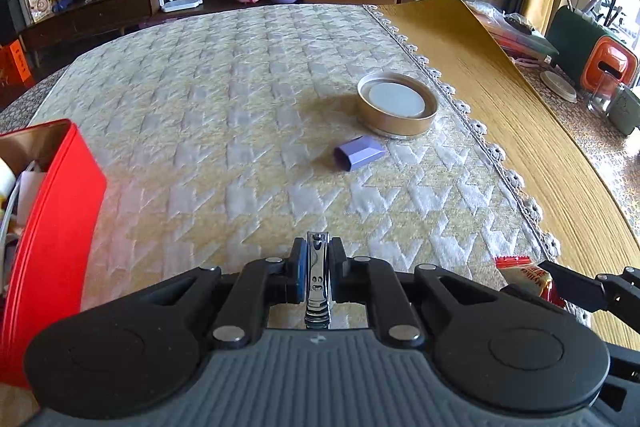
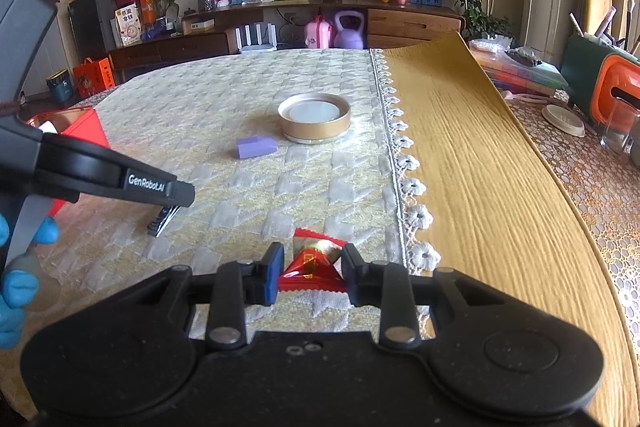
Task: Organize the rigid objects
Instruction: 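Carry the nail clipper and red candy over the red tin with both grippers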
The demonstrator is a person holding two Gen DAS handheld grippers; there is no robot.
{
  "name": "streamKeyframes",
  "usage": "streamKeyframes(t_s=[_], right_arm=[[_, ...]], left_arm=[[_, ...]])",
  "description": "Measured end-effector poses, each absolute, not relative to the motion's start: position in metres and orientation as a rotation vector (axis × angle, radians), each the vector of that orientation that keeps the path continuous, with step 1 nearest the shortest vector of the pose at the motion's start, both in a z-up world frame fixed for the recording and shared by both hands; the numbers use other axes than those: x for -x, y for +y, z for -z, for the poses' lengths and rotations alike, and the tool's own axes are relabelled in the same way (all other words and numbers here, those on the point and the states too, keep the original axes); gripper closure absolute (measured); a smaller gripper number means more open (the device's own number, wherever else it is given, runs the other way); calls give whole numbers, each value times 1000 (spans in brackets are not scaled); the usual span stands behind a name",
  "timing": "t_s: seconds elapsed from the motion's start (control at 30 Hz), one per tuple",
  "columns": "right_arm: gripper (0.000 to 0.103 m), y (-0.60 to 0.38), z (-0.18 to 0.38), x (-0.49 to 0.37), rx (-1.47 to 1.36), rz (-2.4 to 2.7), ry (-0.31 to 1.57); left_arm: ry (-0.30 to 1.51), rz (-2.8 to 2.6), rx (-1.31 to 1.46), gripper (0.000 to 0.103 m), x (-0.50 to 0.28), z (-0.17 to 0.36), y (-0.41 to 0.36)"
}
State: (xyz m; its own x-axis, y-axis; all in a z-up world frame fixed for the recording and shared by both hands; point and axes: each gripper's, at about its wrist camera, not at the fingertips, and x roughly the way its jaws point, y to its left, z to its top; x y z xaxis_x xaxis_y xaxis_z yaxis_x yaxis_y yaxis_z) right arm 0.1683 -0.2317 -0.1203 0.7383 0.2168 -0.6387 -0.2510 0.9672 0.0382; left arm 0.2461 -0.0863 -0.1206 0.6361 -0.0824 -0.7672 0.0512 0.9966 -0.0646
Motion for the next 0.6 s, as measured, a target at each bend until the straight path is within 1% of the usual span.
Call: streamKeyframes(t_s=[0.6], right_arm=[[73, -188, 77, -130, 71, -359, 666]], left_arm=[[833, 79, 143, 92, -191, 80, -28]])
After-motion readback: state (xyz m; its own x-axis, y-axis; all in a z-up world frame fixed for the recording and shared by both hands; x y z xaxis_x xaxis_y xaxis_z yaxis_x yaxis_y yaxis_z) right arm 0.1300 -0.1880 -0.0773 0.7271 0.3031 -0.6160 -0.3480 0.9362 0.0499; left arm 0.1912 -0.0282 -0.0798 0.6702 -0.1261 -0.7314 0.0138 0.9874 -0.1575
